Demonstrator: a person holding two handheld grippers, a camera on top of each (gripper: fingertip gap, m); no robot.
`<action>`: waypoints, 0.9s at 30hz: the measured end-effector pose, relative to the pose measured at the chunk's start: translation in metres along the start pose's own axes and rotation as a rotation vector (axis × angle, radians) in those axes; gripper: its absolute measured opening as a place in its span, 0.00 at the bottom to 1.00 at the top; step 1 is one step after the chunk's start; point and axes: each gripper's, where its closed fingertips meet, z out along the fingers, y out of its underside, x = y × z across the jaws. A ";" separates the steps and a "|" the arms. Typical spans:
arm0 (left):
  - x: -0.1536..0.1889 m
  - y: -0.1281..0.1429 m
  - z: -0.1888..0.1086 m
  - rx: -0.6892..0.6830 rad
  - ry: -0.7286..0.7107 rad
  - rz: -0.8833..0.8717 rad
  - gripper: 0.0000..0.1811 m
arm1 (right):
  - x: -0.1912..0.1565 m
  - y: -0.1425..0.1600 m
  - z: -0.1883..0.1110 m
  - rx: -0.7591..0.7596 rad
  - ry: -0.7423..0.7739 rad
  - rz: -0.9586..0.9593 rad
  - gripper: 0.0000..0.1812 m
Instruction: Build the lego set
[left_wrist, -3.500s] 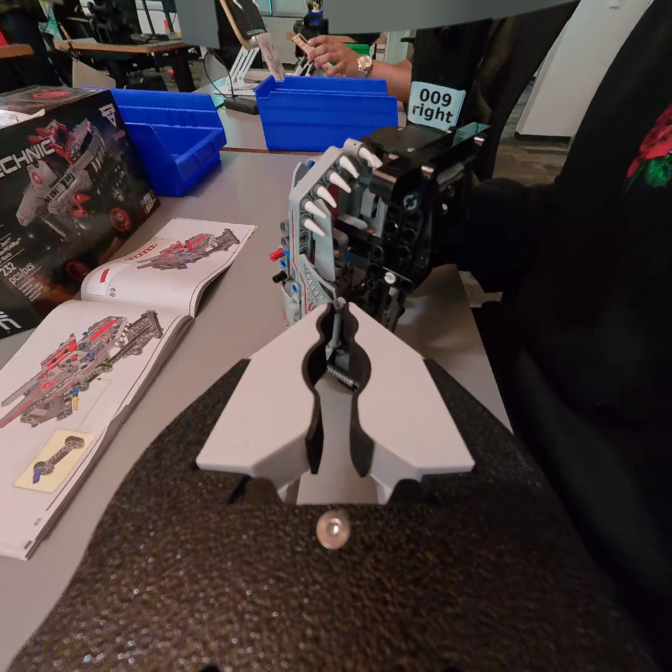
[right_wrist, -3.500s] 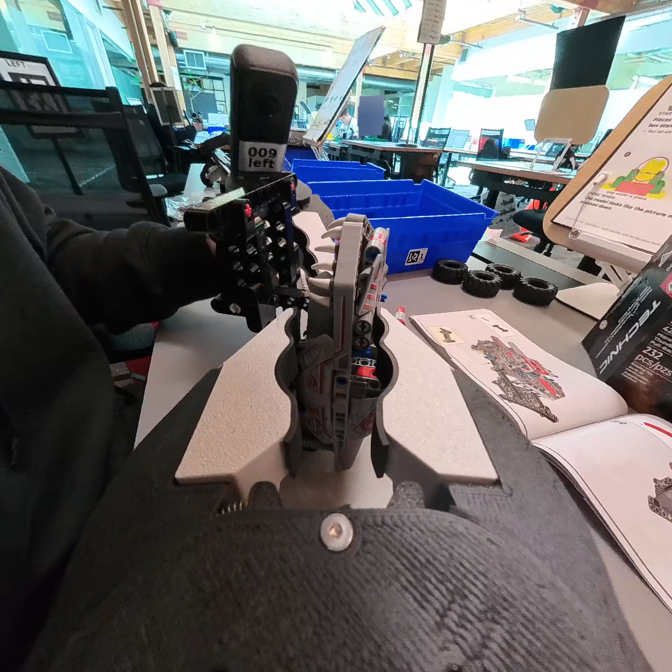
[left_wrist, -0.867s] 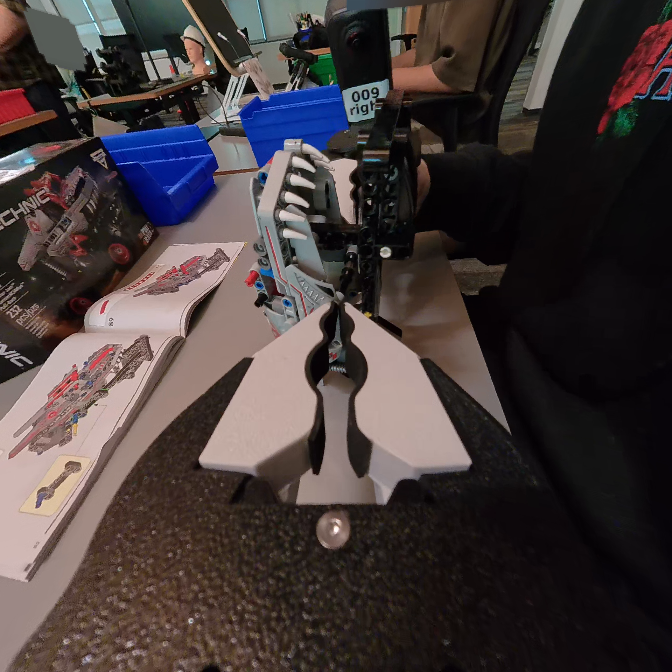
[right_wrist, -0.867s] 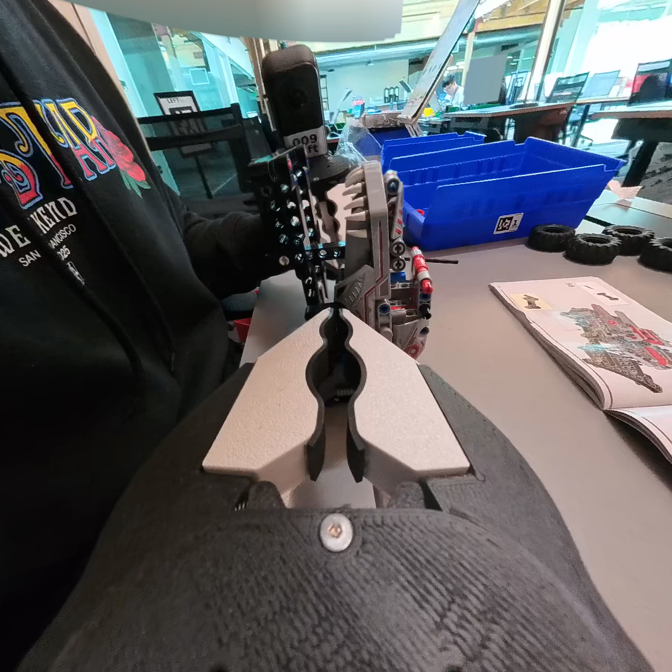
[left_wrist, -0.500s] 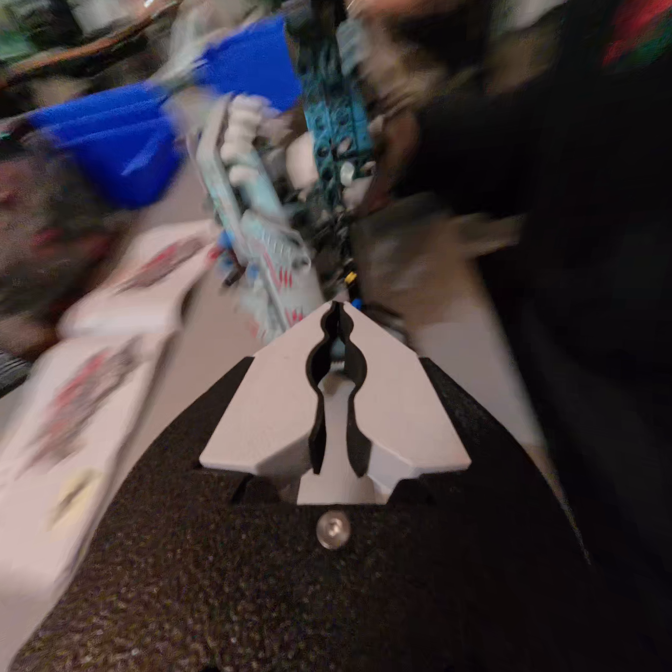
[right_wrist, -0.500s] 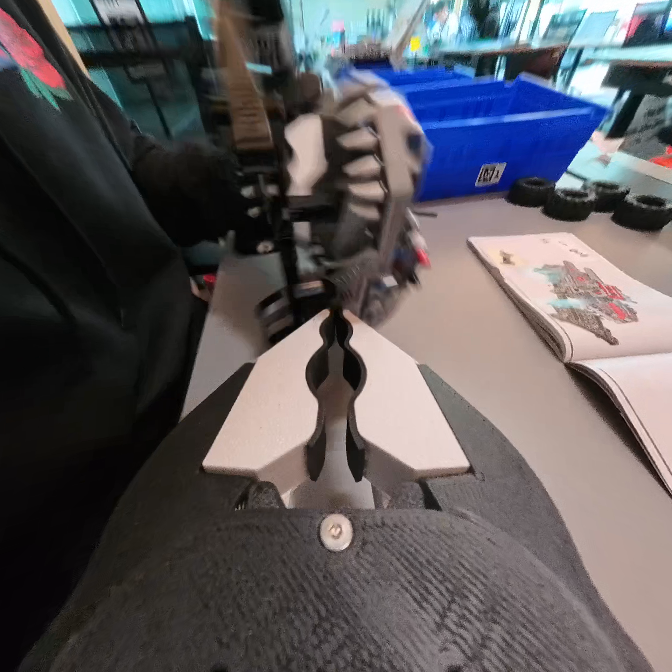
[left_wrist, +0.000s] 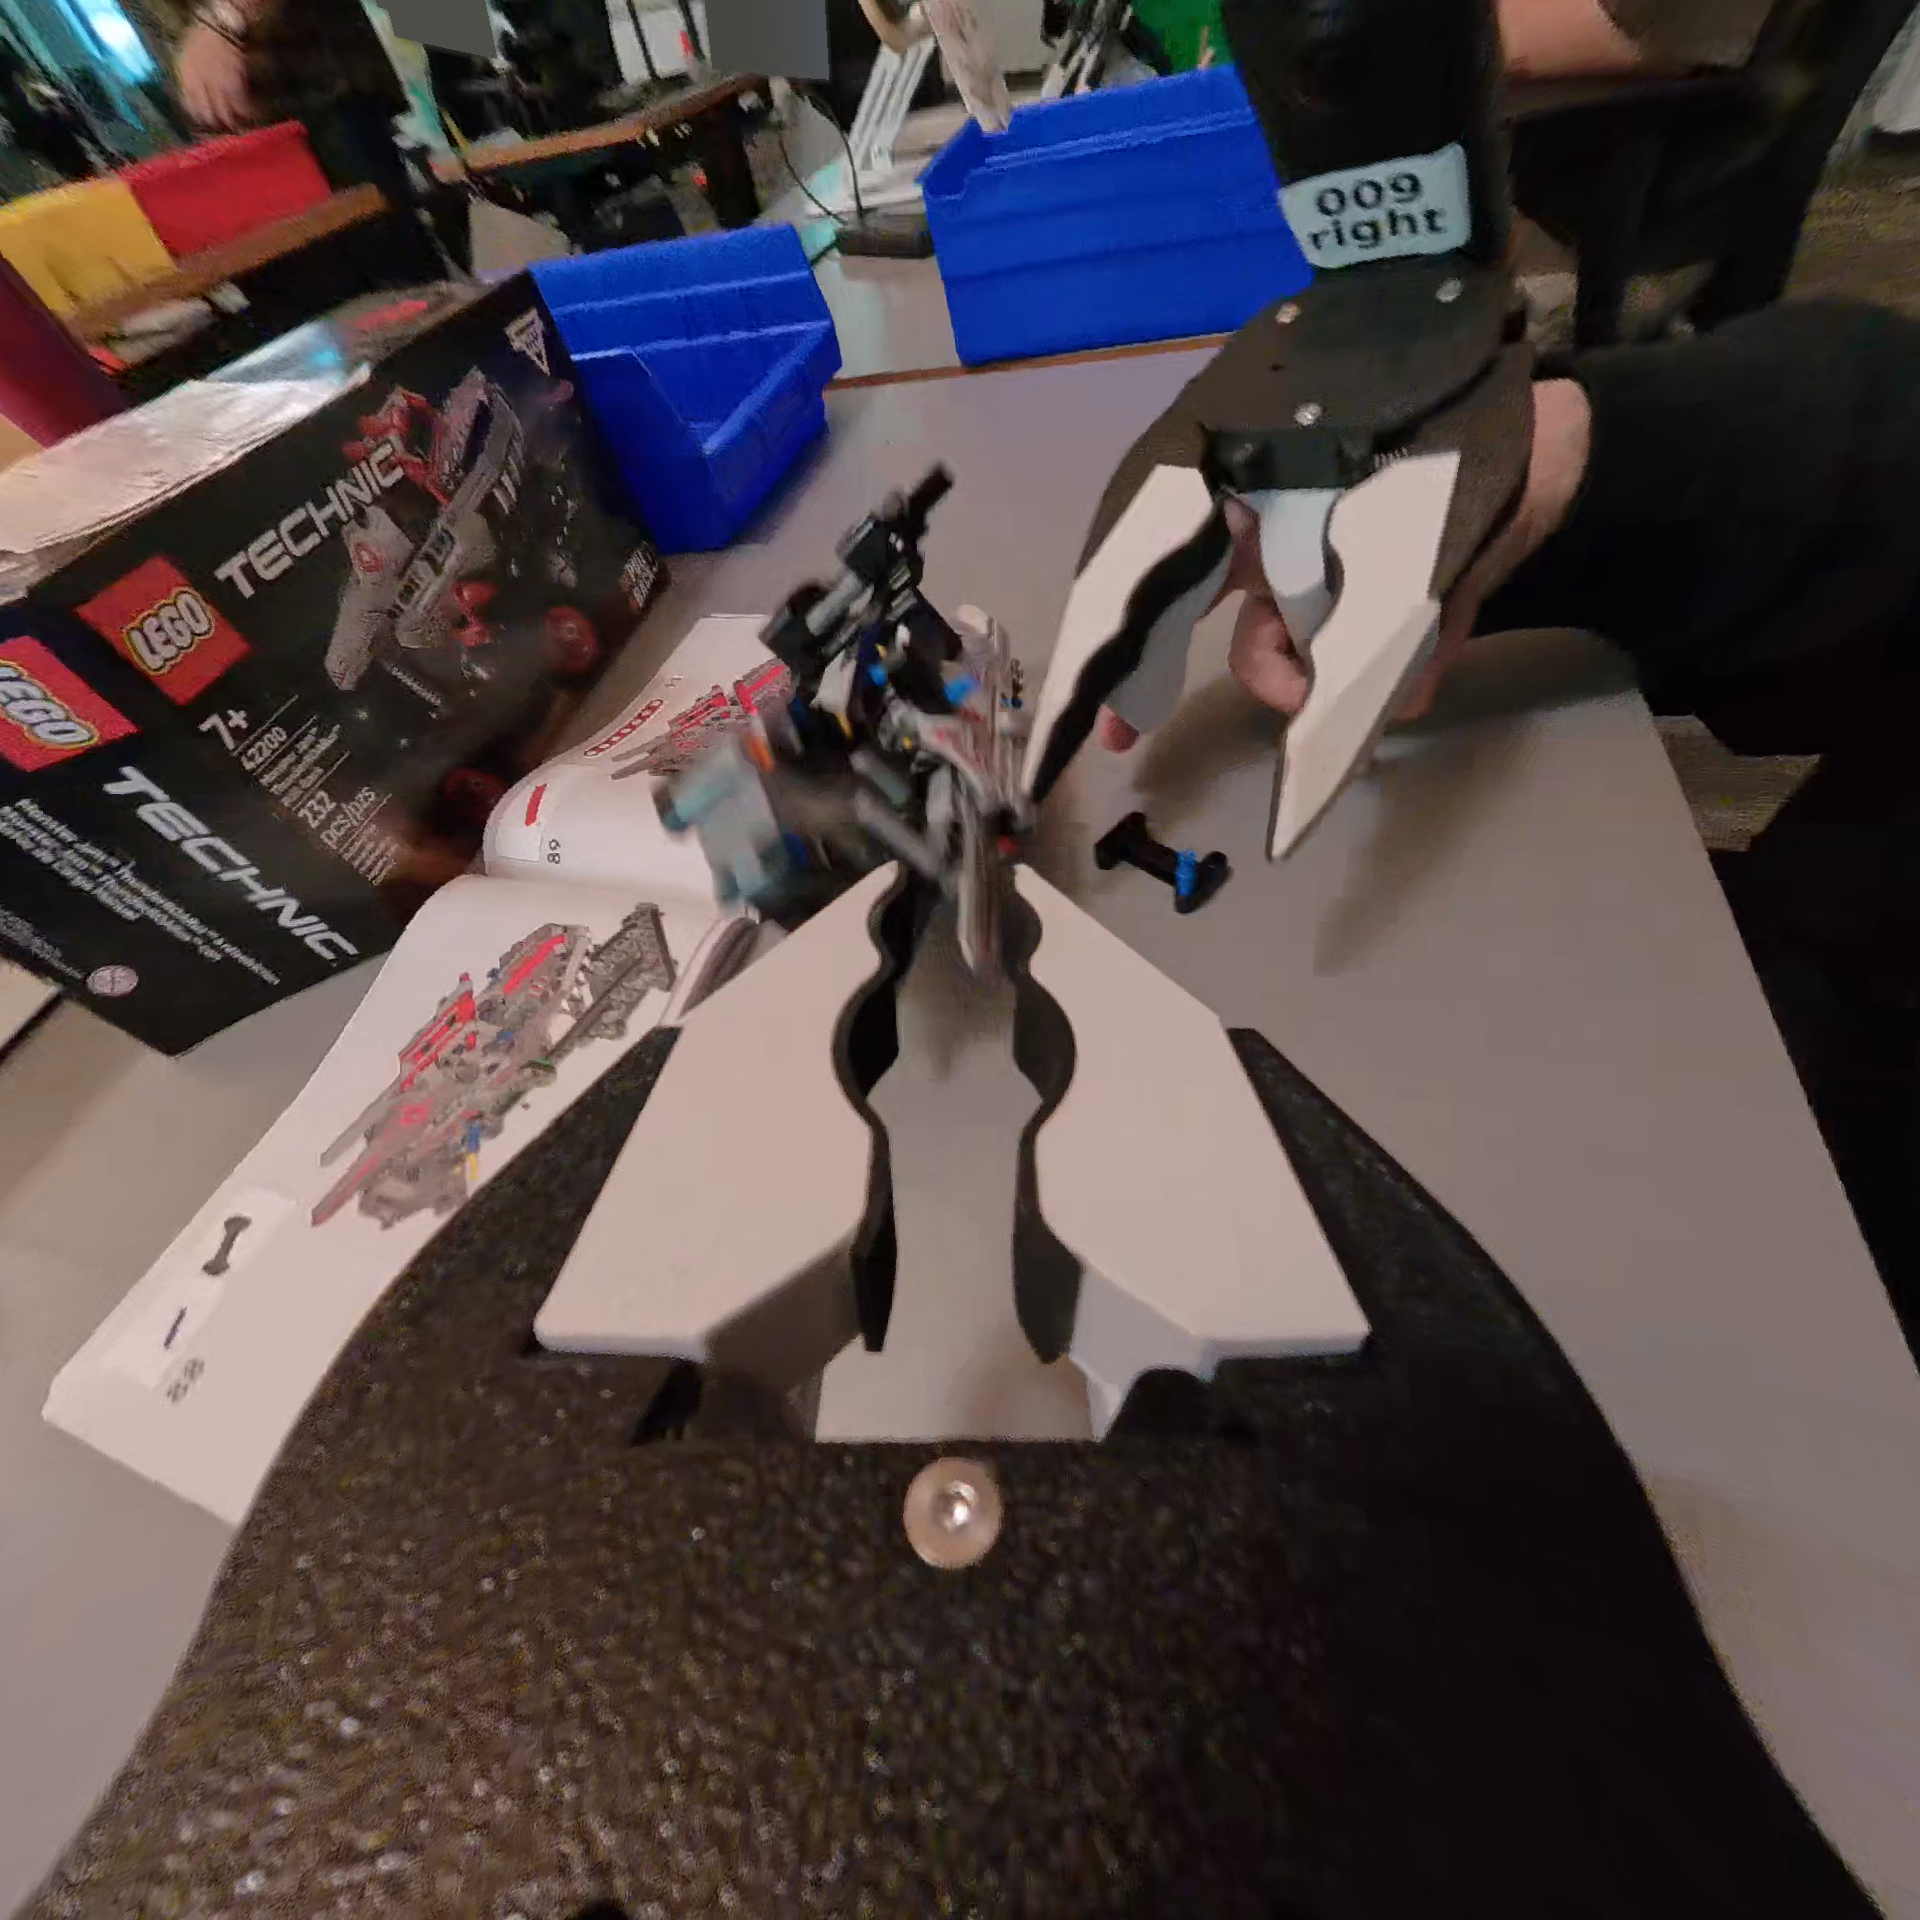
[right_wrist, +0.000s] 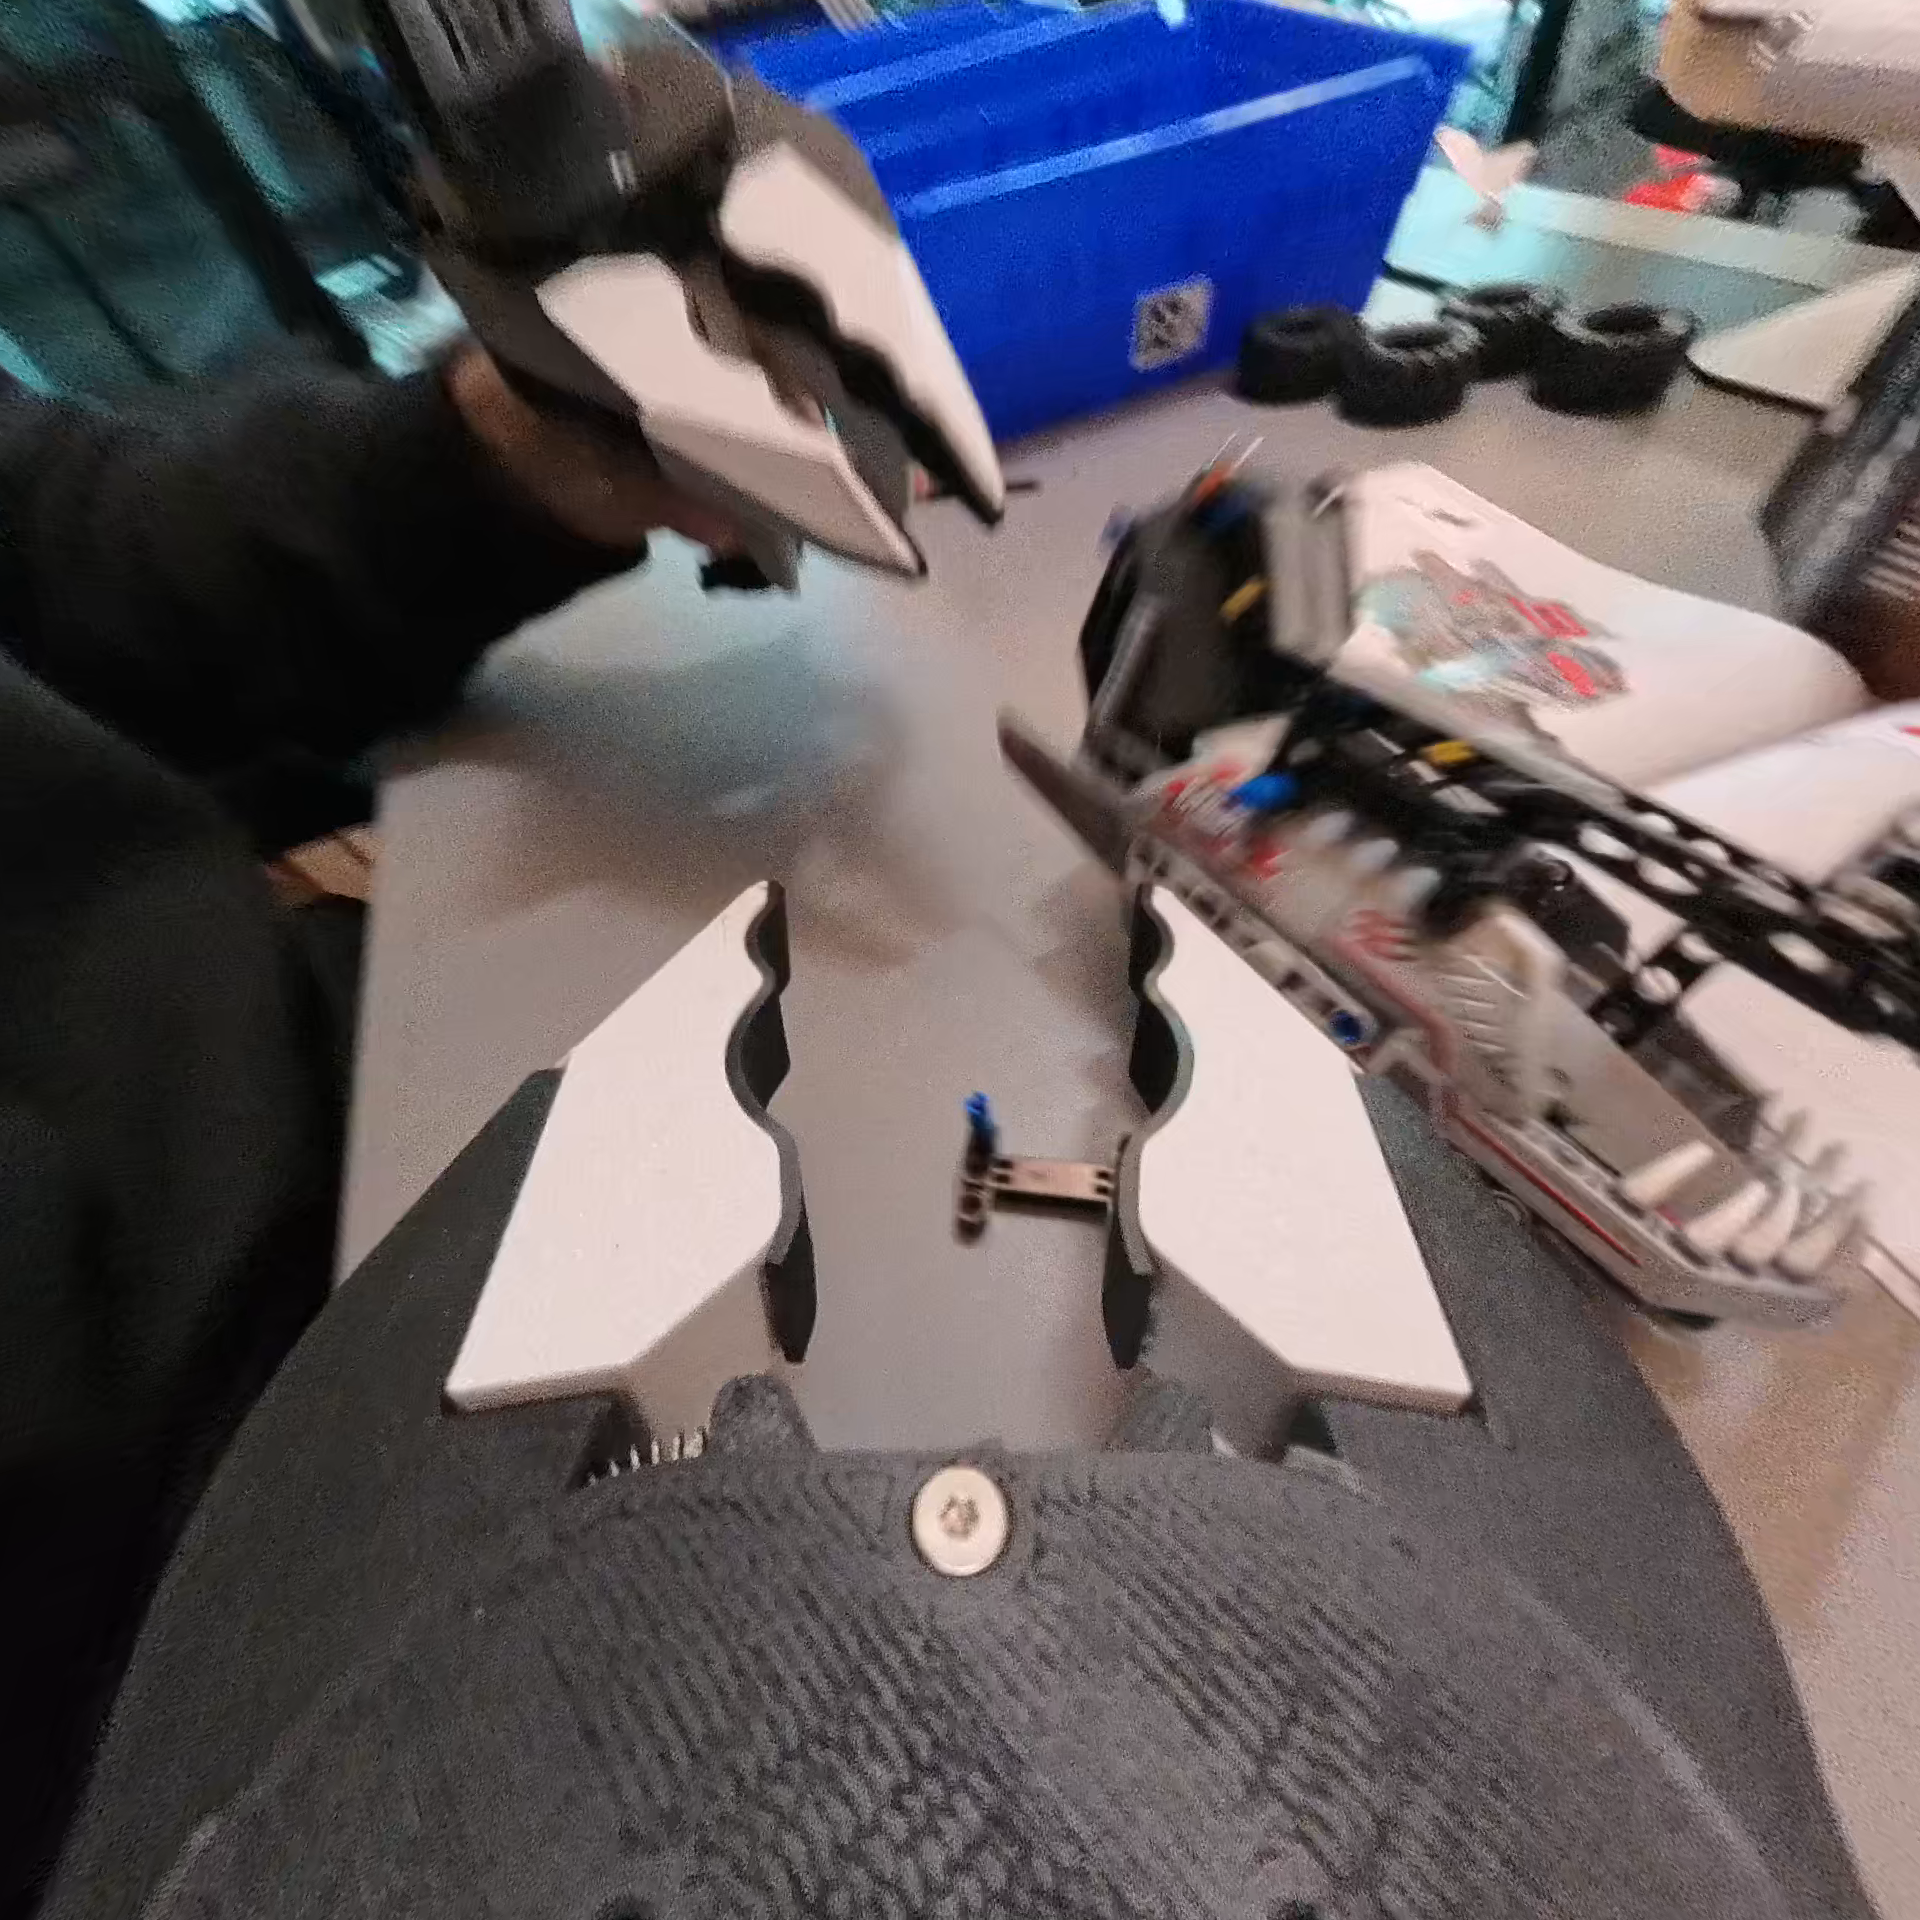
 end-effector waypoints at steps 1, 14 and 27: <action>-0.006 -0.002 0.005 -0.021 0.026 0.011 0.06 | 0.005 0.002 0.000 -0.008 0.020 0.002 0.34; -0.061 -0.036 0.073 -0.320 0.173 0.151 0.36 | 0.040 0.006 -0.030 0.030 0.255 0.103 0.28; -0.063 -0.015 0.186 -0.726 0.296 0.364 0.21 | 0.074 0.018 -0.081 0.001 0.429 0.163 0.29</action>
